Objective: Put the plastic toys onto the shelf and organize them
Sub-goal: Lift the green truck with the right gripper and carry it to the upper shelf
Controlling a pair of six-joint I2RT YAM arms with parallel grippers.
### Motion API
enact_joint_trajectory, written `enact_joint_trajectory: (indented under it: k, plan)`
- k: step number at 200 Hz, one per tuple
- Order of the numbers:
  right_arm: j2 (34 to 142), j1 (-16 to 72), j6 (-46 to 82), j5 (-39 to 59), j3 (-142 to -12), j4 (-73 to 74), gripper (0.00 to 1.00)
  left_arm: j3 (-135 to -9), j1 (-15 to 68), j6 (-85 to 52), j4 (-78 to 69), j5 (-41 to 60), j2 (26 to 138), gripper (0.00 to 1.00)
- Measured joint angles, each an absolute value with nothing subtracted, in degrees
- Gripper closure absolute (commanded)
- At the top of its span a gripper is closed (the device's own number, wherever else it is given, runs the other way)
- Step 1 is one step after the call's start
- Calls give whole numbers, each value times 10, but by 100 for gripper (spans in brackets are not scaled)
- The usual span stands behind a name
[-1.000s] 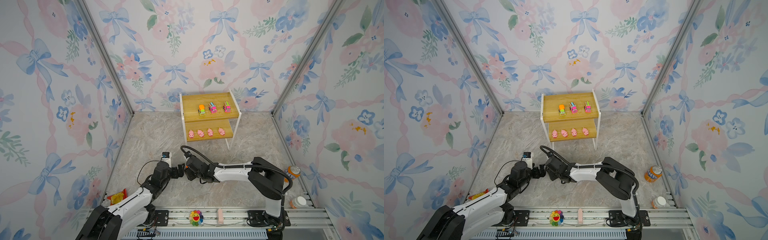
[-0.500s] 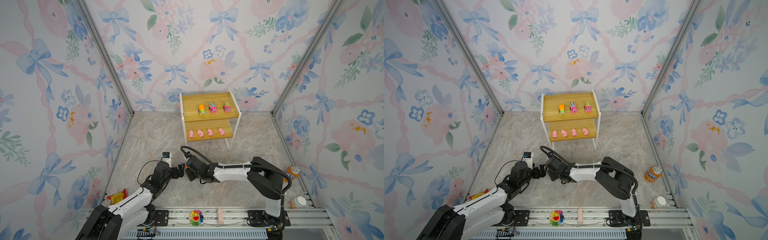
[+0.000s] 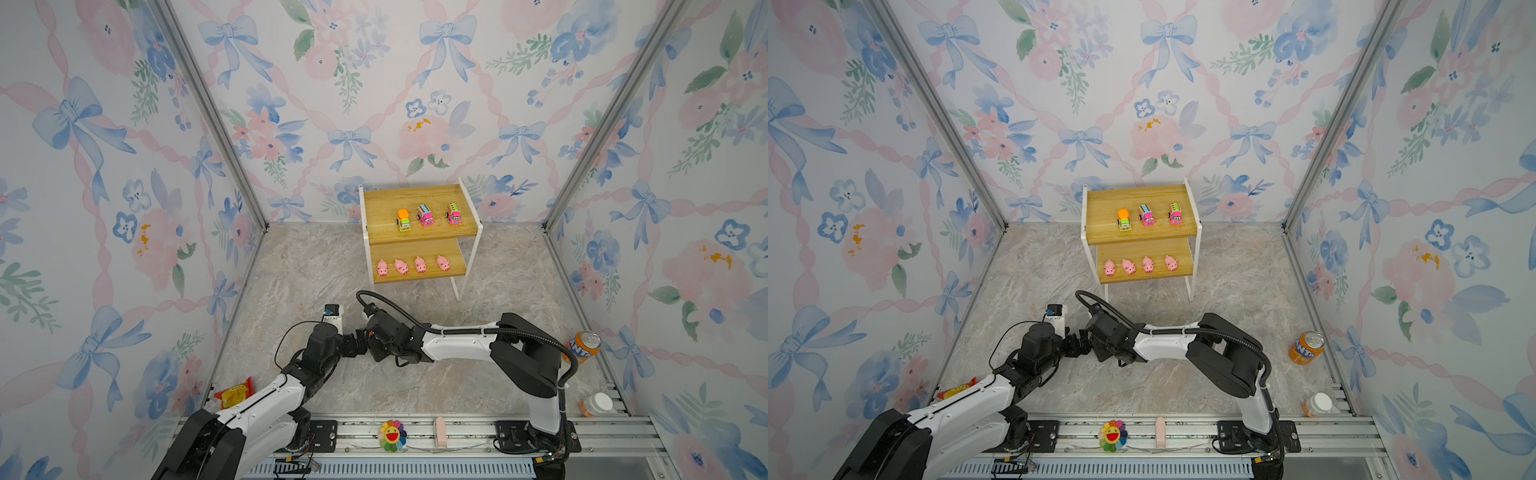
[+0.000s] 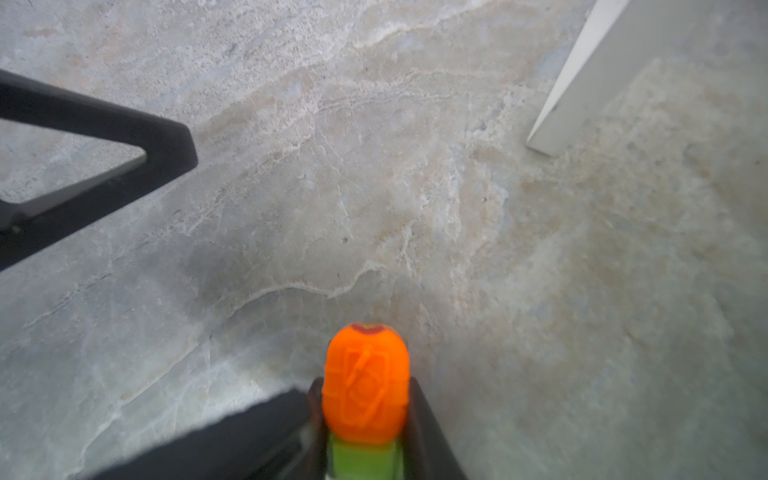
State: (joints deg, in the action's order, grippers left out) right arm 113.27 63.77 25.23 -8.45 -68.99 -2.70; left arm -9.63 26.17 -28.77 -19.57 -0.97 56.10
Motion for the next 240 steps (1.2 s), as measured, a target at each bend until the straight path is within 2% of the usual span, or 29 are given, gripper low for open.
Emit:
enact_joint_trajectory:
  k: [48, 116, 168, 210, 240]
  plan:
    - [1084, 639, 246, -77, -684, -73, 82, -96, 262, -288, -196, -10, 561, 2]
    - [947, 641, 238, -82, -700, -194, 82, -96, 262, -288, -196, -10, 546, 2]
    - [923, 655, 205, -114, -960, -381, 81, -96, 262, -288, -196, -8, 557, 2]
    - [918, 643, 173, -161, -1106, -441, 81, -96, 262, -288, -196, -5, 554, 2]
    - [933, 603, 164, -176, -1185, -461, 82, -96, 262, -288, -196, -5, 550, 2]
